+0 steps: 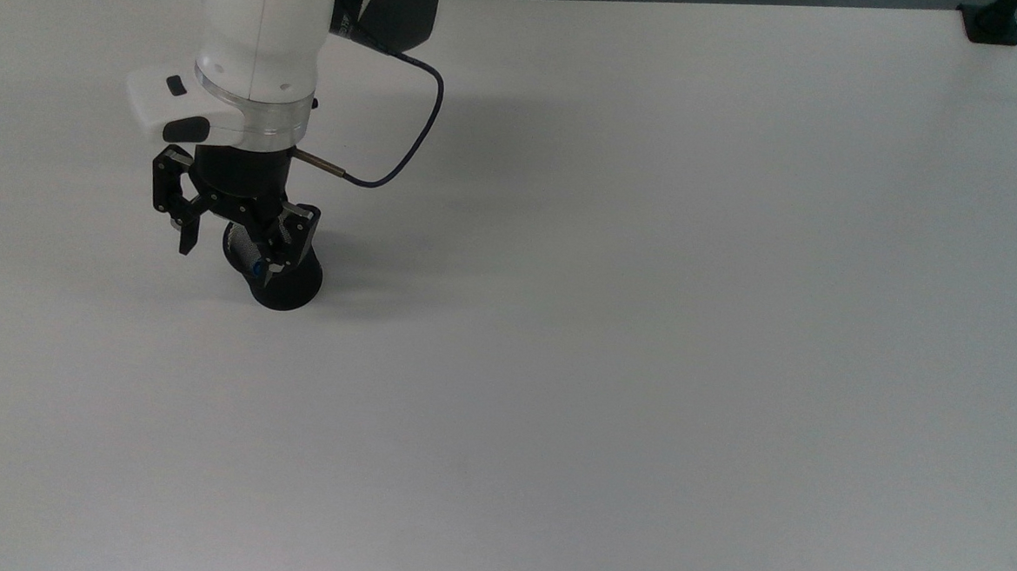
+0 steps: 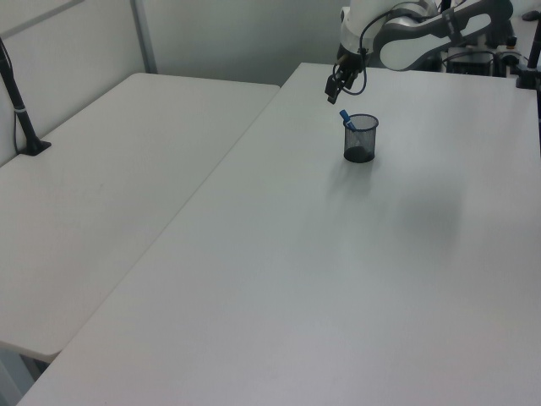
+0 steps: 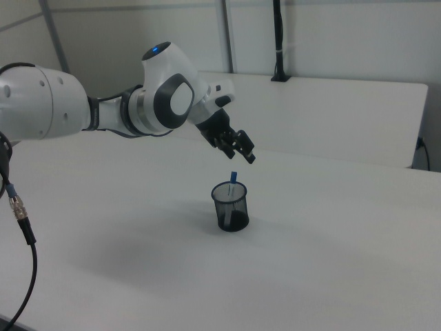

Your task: Insert the marker

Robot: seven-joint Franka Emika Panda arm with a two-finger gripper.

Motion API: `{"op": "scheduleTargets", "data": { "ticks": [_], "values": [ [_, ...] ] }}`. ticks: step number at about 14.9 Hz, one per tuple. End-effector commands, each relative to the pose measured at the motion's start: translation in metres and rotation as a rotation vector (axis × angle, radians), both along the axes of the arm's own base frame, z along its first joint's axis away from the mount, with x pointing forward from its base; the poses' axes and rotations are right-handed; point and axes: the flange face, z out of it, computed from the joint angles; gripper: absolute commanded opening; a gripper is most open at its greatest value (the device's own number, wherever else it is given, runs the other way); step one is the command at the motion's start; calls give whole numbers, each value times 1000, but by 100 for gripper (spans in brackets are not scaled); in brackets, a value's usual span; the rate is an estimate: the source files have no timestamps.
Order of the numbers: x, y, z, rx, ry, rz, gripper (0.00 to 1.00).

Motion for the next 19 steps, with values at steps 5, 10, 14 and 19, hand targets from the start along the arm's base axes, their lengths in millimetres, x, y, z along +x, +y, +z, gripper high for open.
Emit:
{"op": "scheduleTargets", "data": {
  "ticks": [5,10,14,19],
  "values": [
    [-21,23,19,135,165,-98,100],
    [-47,61,44,256,417,4,100],
    [-60,66,77,272,421,10,100],
    [-89,81,109,275,480,36,100]
  ]
}}
